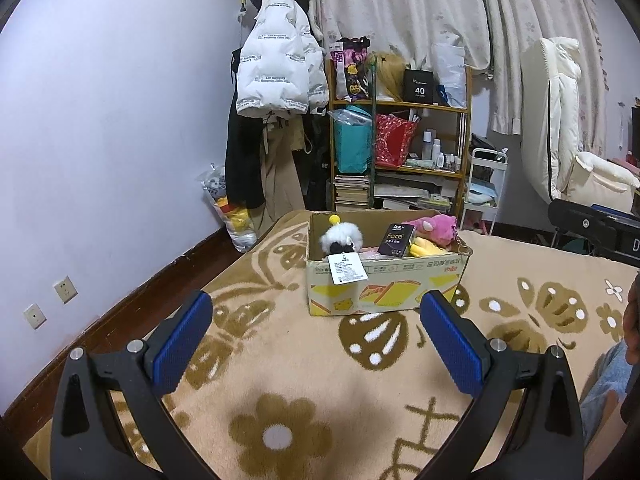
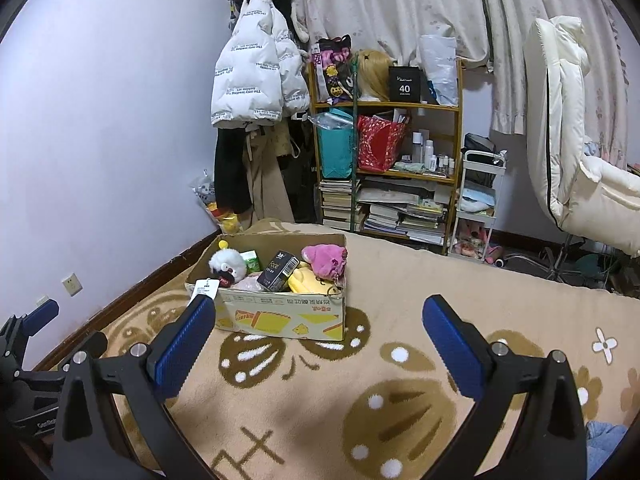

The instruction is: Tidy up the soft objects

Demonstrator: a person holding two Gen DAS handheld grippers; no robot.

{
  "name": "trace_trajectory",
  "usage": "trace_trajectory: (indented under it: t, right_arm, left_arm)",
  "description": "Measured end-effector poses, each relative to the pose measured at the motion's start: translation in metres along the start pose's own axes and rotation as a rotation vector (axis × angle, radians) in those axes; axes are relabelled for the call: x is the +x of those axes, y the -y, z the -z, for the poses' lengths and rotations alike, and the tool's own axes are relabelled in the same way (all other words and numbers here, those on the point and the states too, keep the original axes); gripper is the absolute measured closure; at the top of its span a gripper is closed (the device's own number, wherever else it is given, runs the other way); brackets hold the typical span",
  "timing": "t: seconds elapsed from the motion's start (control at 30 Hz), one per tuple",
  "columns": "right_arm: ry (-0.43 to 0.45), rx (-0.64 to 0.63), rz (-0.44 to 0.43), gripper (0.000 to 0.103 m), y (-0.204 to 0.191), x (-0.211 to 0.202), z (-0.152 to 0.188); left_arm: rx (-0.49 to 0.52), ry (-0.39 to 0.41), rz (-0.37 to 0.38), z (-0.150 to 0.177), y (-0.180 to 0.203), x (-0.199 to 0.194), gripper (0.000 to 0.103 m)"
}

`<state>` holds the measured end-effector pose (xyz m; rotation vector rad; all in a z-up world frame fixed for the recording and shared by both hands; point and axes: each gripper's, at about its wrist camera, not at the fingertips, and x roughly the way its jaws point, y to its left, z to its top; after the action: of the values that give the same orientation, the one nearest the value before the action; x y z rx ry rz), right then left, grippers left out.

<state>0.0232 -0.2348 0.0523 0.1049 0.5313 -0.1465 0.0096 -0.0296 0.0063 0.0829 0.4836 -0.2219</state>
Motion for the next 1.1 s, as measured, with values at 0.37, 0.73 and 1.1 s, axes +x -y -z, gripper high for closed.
trace_trajectory:
  t: [0.37,0.73,1.1]
  right_arm:
    - [-0.001,-0.002,-0.002,0.000,0.0011,-0.0003,0.0001]
    - [0.001,0.000,-0.001,0.000,0.0006,-0.0002,0.0006]
    - [0.001,0.001,-0.001,0.000,0.0016,-0.0004,0.0017]
  left_arm:
    - [0.010,-0.001,-0.002,0.0022,-0.0008,-0.0004,0.001]
    - [0.031,0.013,0.006,0.0007,0.0013,-0.0035,0.001]
    - [0.038,0.003,0.013,0.0016,0.0017,-0.0028,0.001]
